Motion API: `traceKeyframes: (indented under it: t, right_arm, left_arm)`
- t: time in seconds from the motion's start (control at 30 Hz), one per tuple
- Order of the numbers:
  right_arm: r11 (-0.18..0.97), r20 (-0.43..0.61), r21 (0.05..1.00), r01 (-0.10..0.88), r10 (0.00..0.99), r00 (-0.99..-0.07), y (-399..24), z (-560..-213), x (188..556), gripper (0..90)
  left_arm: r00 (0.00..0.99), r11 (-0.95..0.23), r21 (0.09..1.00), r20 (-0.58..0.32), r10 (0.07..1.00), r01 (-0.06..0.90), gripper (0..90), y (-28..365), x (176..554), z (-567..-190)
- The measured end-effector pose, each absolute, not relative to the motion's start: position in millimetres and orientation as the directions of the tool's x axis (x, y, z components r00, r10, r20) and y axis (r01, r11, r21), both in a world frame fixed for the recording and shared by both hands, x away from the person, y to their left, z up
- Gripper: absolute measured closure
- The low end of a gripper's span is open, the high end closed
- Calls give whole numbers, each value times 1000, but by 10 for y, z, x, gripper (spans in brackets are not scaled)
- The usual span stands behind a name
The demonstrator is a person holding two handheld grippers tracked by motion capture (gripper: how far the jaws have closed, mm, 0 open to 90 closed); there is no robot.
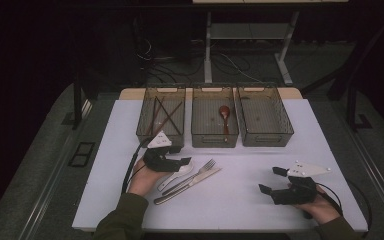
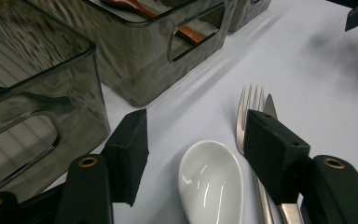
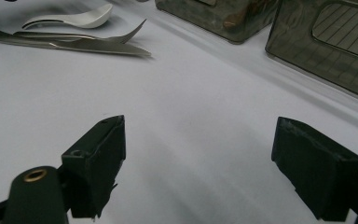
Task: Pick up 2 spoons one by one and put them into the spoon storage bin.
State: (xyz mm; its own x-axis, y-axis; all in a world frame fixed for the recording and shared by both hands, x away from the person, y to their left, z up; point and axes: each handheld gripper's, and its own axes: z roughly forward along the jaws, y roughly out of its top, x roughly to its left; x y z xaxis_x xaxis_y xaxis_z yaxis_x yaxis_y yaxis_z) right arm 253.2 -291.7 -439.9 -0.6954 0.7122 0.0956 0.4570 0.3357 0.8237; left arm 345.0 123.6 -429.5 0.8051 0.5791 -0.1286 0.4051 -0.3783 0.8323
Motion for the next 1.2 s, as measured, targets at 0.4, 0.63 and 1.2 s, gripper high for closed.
traceKeyframes:
  t: [0.4, 0.63, 1.2]
  right_arm:
    - [339, 94, 823, 456, 711, -697, -2916, -4400, 2532, 178]
    - [343, 92, 821, 457, 710, -698, -2914, -4401, 2527, 178]
    - [352, 86, 818, 455, 707, -702, -2914, -4404, 2523, 178]
  left_arm:
    - [811, -458, 778, -111, 574, 430, 475, 1150, 3433, -4381]
    - [815, -513, 738, -86, 573, 438, 475, 1136, 3433, -4442]
    - [835, -549, 711, -99, 541, 440, 564, 1083, 3392, -4492]
